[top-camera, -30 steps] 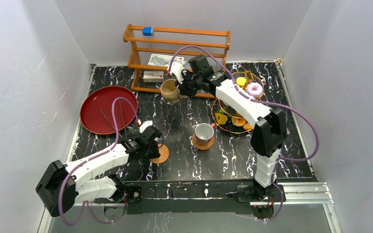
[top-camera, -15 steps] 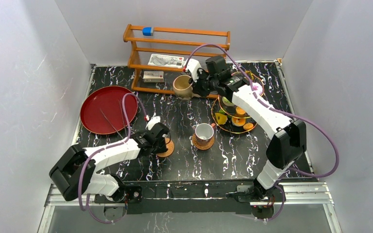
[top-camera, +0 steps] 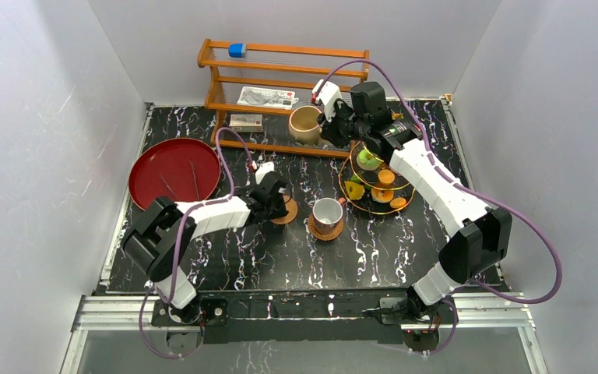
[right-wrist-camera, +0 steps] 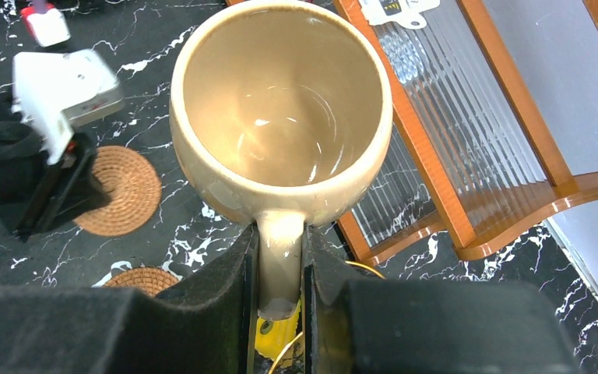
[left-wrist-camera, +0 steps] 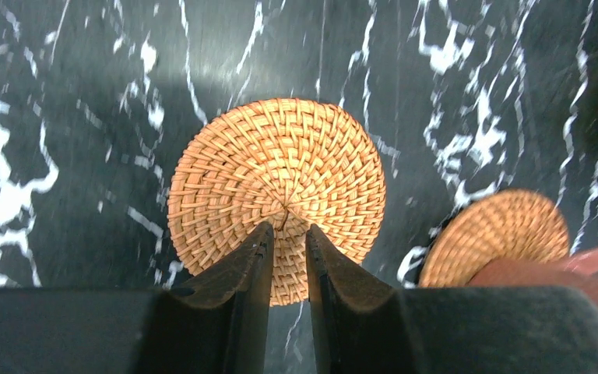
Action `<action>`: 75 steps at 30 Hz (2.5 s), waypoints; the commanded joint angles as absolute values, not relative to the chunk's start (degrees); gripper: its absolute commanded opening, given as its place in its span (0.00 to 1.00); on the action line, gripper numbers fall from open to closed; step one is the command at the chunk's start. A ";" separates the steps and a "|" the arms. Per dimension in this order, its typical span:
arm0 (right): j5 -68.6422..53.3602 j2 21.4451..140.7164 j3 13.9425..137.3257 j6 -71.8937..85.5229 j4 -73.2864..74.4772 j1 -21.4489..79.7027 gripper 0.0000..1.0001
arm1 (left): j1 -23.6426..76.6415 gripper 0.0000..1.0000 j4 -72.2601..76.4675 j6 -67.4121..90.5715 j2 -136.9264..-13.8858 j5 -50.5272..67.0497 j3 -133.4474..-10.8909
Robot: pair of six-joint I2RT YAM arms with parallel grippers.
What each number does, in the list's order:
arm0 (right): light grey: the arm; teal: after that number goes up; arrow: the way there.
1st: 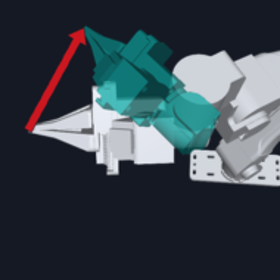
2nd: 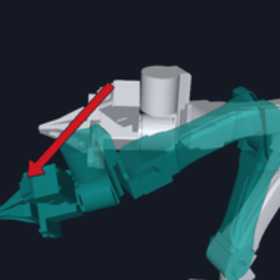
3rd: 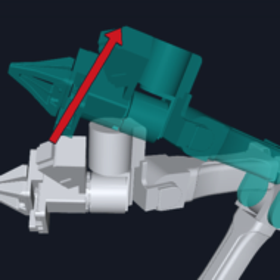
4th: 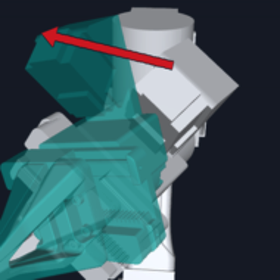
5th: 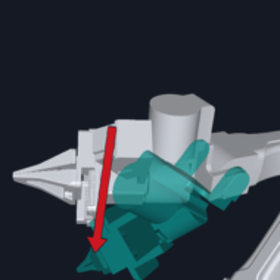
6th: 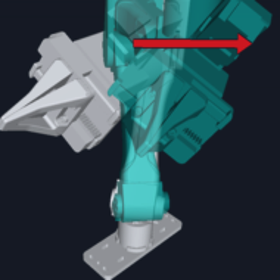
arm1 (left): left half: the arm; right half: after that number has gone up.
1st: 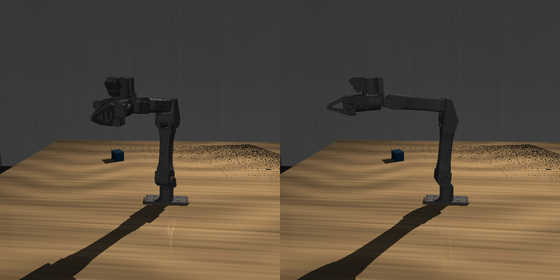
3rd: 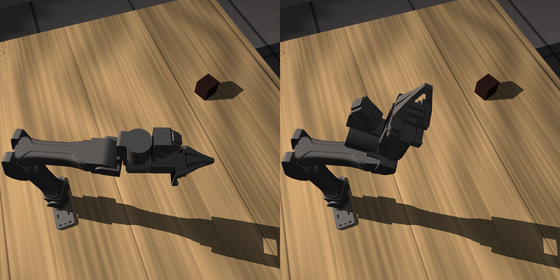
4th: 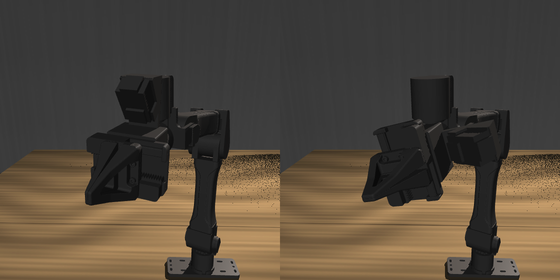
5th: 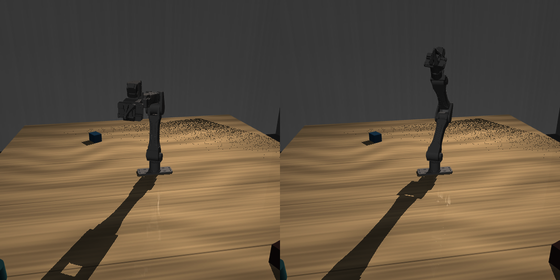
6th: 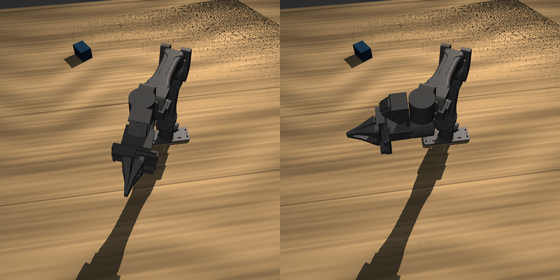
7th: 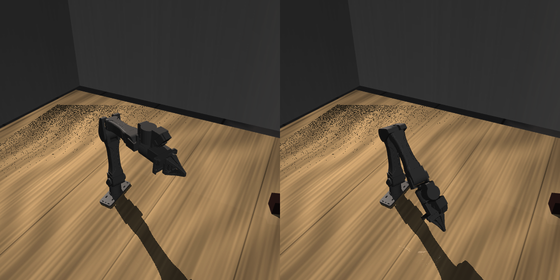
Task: Serve the afternoon tea
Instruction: Move the coaster to the center of the board, then place the cup on the coaster.
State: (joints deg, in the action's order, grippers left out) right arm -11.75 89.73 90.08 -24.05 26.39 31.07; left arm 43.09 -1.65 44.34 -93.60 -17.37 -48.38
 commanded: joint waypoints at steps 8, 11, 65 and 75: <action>-11.60 84.20 90.18 -21.97 16.91 30.59 0.00 | 36.87 0.20 -0.27 41.61 -109.33 -9.70 -58.49; -10.90 83.98 89.93 -21.39 16.86 30.56 0.00 | 36.02 0.21 -0.26 41.33 -112.83 -8.75 -62.03; -17.98 98.36 75.41 -19.78 1.36 33.72 0.00 | 22.72 0.91 -12.16 12.88 -58.12 -1.31 -50.70; -18.89 100.92 74.75 -20.56 -2.54 33.84 0.00 | 23.02 0.91 -11.24 11.35 -53.14 -6.28 -46.38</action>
